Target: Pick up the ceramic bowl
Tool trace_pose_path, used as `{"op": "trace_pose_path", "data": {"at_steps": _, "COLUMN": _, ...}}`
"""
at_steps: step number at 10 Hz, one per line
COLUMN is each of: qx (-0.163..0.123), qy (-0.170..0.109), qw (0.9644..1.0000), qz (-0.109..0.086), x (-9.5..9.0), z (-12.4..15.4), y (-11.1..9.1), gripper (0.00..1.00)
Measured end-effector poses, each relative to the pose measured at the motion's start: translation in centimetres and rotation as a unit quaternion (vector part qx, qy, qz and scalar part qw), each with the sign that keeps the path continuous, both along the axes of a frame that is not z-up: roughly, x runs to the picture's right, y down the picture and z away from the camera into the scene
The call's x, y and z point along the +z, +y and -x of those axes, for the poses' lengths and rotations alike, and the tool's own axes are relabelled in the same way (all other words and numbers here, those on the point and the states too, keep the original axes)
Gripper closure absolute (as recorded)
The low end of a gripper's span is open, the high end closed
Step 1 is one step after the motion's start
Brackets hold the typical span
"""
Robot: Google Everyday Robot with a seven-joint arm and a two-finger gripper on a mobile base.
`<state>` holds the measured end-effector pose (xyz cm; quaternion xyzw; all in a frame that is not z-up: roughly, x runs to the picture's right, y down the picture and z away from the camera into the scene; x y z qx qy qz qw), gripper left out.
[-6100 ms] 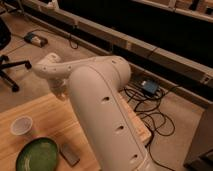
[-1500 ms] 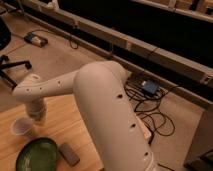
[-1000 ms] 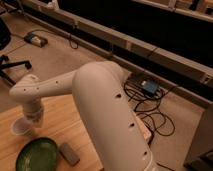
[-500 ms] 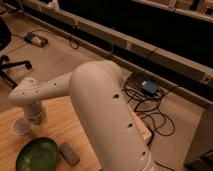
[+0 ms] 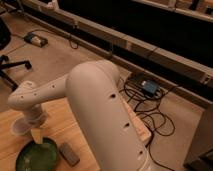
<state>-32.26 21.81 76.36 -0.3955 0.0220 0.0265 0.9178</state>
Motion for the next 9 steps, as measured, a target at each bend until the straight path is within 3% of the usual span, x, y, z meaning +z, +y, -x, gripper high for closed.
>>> {"op": "trace_pose_path", "data": {"at_steps": 3, "qx": -0.027, "qy": 0.029, "qw": 0.9988, "qz": 0.027, "x": 1.8, "z": -0.2, "y": 1.4, "gripper": 0.2}}
{"op": "trace_pose_path", "data": {"at_steps": 8, "qx": -0.031, "qy": 0.048, "qw": 0.9954, "qz": 0.076, "x": 3.7, "z": -0.7, "y": 2.6, "gripper": 0.2}}
{"op": "trace_pose_path", "data": {"at_steps": 9, "qx": -0.03, "qy": 0.05, "qw": 0.9948, "qz": 0.083, "x": 3.8, "z": -0.9, "y": 2.6, "gripper": 0.25}}
